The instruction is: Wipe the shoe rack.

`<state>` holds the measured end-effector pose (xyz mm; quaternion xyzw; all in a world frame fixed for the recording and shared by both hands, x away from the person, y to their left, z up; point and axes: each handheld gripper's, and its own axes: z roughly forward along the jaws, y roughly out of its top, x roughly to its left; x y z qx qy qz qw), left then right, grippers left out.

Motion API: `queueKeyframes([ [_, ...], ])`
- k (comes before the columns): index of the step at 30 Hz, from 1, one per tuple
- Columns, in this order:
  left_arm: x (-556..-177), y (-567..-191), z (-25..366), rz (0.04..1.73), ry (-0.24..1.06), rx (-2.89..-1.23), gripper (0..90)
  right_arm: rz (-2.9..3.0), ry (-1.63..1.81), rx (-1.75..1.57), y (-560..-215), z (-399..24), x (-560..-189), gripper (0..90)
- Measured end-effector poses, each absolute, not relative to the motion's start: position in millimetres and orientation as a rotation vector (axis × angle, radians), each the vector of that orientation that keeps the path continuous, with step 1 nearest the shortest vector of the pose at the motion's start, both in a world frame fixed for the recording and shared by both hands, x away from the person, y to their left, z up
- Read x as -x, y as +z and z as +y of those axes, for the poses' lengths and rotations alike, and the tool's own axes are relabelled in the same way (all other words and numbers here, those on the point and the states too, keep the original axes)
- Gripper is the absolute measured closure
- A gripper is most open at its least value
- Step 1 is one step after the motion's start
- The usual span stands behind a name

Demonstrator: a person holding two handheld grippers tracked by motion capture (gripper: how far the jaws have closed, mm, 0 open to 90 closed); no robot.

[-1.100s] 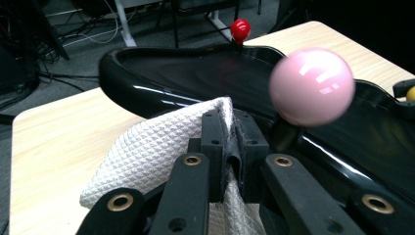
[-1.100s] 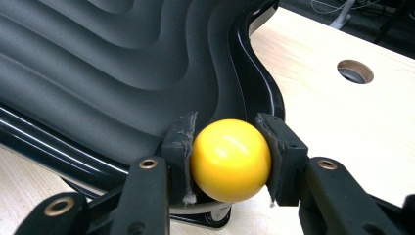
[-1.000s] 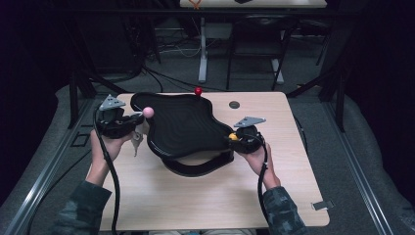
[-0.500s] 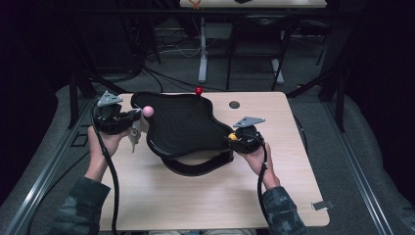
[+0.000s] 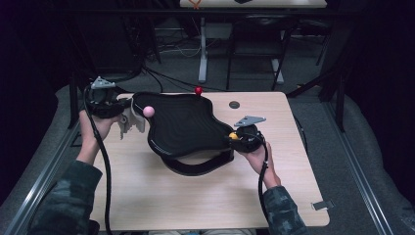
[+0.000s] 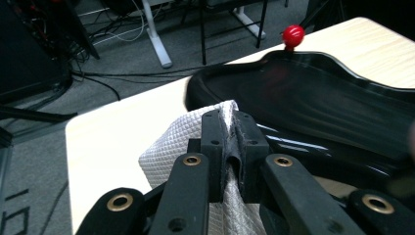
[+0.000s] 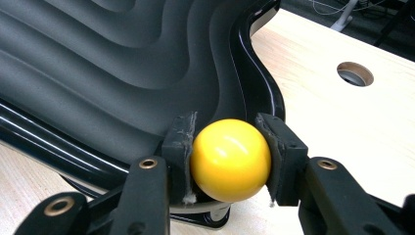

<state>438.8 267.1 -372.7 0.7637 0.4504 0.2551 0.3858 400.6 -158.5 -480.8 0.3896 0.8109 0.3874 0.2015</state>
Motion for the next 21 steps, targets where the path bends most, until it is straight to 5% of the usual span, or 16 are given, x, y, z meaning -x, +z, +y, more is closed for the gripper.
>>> queueKeyframes([
  [12,-473.7,-371.3,273.7,1.147,0.625,-1.981,84.6,2.263,1.080,-1.089,-480.9,-158.4,-400.3,59.6],
  [21,-462.6,-373.9,284.3,1.258,0.652,-1.912,84.4,2.263,1.086,-1.087,-481.1,-158.5,-400.1,59.5],
])
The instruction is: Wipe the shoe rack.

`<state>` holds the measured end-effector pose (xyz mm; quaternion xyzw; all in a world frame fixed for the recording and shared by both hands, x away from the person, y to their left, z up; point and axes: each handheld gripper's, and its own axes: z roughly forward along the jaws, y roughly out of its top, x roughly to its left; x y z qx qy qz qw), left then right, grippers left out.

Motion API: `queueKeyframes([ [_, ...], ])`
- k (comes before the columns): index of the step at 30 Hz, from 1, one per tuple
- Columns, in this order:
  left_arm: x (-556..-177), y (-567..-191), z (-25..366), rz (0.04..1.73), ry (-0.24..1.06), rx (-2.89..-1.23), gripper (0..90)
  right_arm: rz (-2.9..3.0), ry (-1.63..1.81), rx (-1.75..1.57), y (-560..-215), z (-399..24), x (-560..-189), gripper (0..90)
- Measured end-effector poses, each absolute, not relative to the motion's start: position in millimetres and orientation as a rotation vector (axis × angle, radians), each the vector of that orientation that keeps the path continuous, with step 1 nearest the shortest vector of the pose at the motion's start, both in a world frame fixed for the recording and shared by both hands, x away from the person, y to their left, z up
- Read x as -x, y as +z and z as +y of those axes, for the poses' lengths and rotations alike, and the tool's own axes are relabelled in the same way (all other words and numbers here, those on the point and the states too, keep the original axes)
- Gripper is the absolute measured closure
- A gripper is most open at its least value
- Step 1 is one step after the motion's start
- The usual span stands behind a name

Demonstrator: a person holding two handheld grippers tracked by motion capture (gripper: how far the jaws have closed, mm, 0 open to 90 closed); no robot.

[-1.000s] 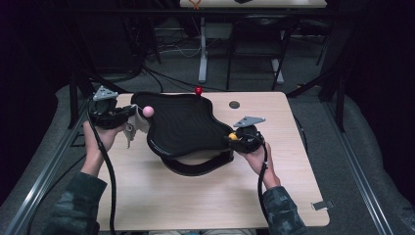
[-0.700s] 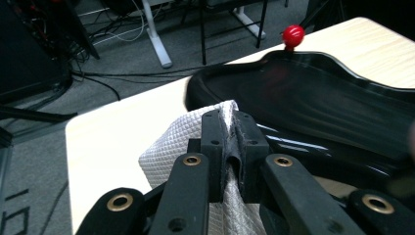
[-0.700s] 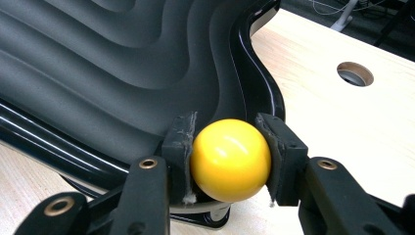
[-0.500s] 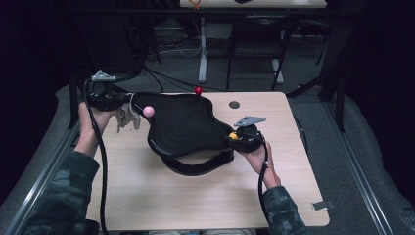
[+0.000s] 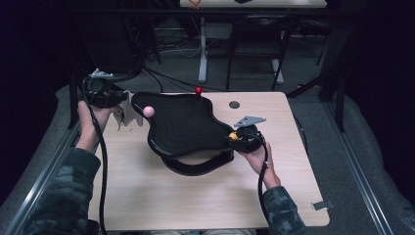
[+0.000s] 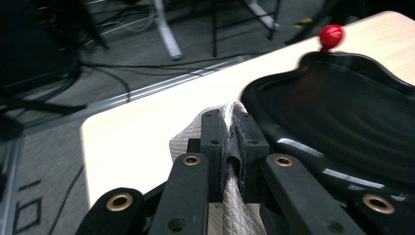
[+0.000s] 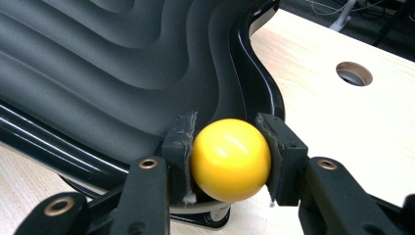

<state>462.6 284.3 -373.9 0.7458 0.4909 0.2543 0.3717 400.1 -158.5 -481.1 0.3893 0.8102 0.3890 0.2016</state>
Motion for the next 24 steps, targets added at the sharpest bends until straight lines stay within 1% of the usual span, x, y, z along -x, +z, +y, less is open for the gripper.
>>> queueKeyframes([
  [2,-454.3,-375.2,288.9,1.280,0.683,-1.902,84.4,2.263,1.087,-1.088,-481.2,-158.5,-400.1,59.5],
  [14,-409.0,-396.4,303.8,1.316,0.674,-1.879,84.0,2.257,1.086,-1.103,-481.2,-157.9,-399.5,59.6],
  [24,-371.3,-437.6,303.3,1.331,0.629,-1.904,83.5,2.258,1.079,-1.108,-480.9,-158.1,-398.9,59.6],
])
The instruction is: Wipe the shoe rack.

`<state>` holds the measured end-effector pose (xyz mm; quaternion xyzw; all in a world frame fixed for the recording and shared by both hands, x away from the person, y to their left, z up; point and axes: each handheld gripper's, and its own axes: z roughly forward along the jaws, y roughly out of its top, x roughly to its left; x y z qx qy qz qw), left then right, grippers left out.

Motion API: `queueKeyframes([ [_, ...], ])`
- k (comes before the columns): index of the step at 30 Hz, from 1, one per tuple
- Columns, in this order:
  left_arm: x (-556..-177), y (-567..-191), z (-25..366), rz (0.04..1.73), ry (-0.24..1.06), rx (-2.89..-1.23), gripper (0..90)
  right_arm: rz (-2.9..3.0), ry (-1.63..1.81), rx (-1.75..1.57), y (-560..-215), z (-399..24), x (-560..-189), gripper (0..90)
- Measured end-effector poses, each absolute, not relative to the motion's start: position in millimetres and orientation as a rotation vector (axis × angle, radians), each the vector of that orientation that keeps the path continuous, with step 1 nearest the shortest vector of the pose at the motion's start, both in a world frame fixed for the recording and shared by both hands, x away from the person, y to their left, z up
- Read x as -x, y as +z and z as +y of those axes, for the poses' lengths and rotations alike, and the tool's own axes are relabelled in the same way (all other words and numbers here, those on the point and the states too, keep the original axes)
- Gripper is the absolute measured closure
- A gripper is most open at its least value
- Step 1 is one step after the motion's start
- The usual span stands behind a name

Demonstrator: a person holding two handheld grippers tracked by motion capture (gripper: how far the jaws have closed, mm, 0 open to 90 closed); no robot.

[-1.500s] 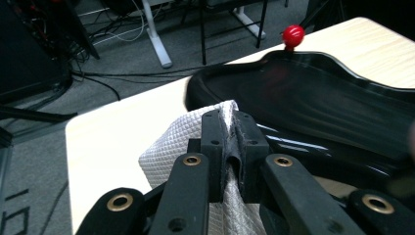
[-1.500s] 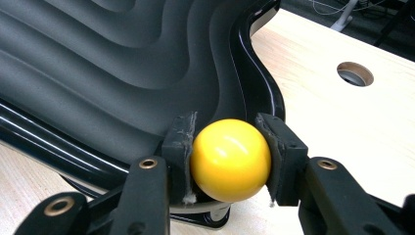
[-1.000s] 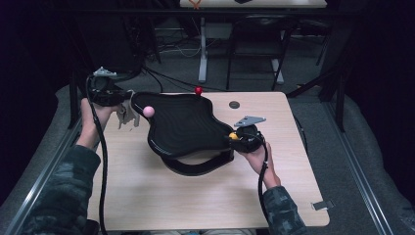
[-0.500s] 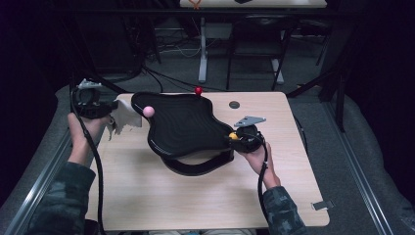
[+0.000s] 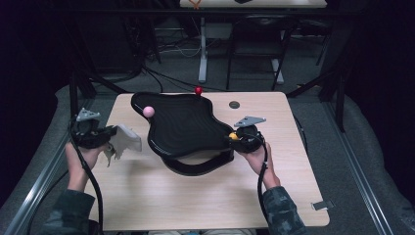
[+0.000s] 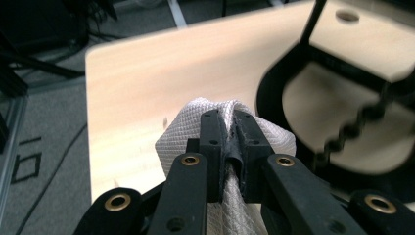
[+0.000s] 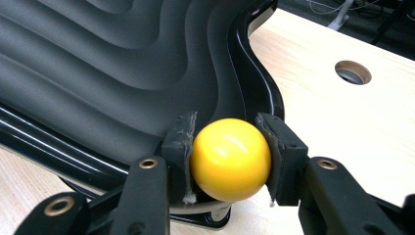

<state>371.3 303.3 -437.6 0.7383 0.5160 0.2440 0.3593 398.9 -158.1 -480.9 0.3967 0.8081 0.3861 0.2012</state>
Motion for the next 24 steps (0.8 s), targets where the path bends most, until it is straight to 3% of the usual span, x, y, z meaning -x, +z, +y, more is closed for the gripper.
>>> queueKeyframes([
  [24,-342.4,-476.4,301.8,1.372,0.506,-1.958,82.4,2.237,1.069,-1.147,-480.7,-165.8,-401.6,59.4],
])
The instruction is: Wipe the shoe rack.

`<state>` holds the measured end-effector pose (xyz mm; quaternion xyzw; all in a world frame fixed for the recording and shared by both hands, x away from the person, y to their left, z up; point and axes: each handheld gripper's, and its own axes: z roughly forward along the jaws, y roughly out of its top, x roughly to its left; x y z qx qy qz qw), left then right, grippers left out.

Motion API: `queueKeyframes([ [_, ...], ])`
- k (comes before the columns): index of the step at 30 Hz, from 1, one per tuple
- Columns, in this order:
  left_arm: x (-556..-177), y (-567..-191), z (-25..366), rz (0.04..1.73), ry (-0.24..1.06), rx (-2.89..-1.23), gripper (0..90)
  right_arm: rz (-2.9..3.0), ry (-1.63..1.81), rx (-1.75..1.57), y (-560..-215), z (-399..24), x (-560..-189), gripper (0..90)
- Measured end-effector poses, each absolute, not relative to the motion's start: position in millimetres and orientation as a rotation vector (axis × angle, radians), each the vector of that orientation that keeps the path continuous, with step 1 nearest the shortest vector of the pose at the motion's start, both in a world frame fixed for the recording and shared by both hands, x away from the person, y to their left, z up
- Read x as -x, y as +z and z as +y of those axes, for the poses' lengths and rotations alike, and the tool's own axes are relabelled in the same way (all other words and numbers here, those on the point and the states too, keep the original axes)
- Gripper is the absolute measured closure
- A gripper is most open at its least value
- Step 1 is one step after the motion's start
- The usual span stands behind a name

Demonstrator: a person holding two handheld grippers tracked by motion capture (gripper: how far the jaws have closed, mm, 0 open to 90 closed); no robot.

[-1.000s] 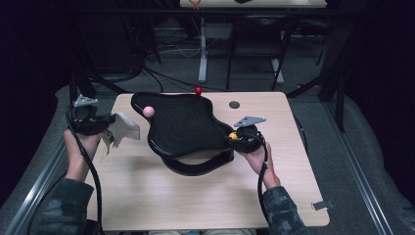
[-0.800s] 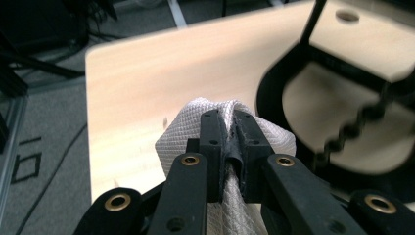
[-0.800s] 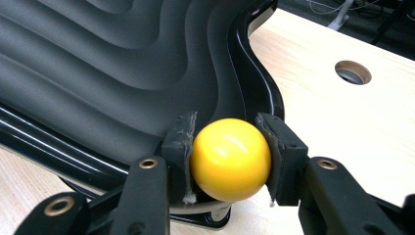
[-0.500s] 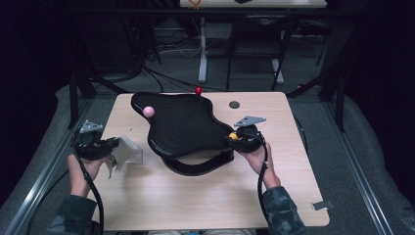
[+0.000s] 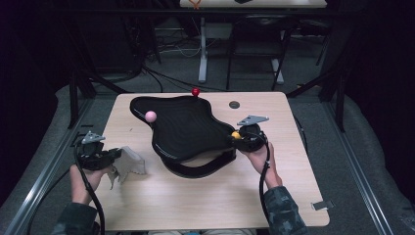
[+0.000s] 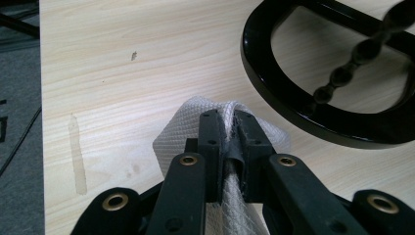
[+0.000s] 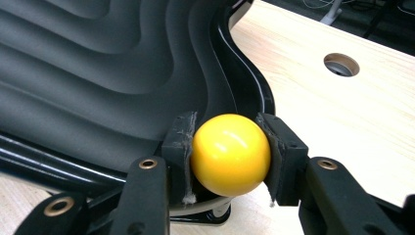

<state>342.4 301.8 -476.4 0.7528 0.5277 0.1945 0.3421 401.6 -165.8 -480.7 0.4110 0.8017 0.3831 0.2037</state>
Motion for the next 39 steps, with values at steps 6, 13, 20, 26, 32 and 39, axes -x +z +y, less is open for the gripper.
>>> queueKeyframes([
  [6,-338.6,-478.9,304.1,1.391,0.507,-1.945,82.4,2.223,1.067,-1.165,-481.1,-169.7,-403.8,59.3],
  [13,-330.1,-482.5,306.4,1.402,0.494,-1.954,82.3,2.193,1.044,-1.192,-481.4,-178.2,-409.0,59.2],
  [20,-331.8,-483.1,306.3,1.401,0.493,-1.950,82.3,2.158,1.013,-1.235,-480.9,-182.6,-413.5,53.9],
  [26,-332.3,-481.6,307.3,1.398,0.498,-1.948,82.2,2.148,1.049,-1.282,-472.7,-189.3,-410.8,46.5],
  [32,-330.9,-480.4,307.6,1.394,0.501,-1.946,82.3,2.156,1.033,-1.278,-468.0,-184.7,-408.5,58.5],
  [39,-331.4,-480.6,306.6,1.390,0.497,-1.954,82.2,2.158,1.008,-1.273,-467.8,-184.3,-411.0,59.4],
])
